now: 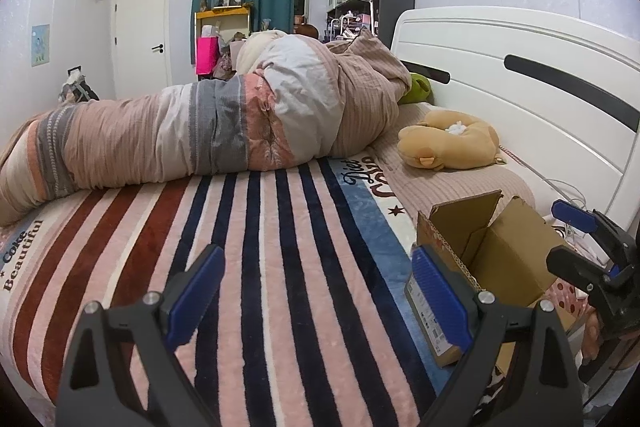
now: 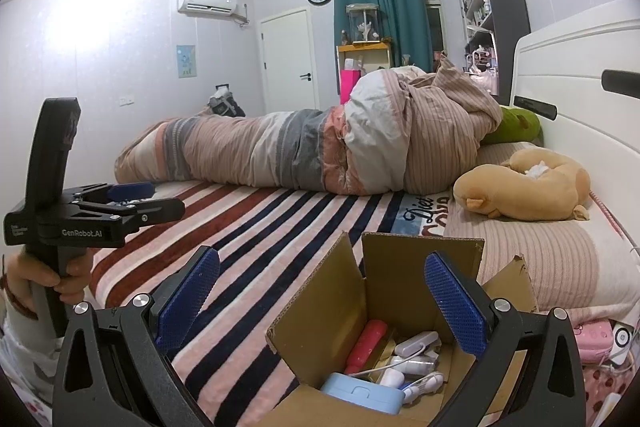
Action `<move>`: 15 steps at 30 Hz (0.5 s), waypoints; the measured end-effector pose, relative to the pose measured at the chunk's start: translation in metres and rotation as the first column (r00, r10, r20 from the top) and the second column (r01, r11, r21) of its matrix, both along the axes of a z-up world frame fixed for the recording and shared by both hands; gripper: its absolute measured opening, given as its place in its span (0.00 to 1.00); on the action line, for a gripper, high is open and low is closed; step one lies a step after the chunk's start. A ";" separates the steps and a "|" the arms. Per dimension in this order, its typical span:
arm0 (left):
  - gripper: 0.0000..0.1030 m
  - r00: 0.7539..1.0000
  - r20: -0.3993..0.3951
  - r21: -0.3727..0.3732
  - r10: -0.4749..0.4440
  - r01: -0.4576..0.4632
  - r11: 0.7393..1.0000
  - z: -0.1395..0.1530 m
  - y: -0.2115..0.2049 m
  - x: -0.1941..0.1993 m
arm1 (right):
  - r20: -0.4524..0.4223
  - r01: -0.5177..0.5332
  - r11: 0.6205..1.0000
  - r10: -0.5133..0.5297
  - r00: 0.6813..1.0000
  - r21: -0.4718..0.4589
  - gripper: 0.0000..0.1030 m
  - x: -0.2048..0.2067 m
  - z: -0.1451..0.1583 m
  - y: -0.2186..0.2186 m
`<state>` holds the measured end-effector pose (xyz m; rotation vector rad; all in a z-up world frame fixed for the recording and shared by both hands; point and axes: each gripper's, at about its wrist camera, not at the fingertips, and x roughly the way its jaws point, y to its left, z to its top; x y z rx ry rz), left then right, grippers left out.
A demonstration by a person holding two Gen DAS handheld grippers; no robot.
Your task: Organize rigid objects
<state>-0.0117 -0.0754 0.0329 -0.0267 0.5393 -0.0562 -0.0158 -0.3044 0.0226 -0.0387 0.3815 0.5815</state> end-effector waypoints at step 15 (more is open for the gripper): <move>0.91 1.000 -0.006 -0.003 -0.002 0.002 1.000 -0.003 0.000 0.003 | -0.005 0.007 1.000 -0.007 1.000 0.002 1.00 0.000 -0.002 0.002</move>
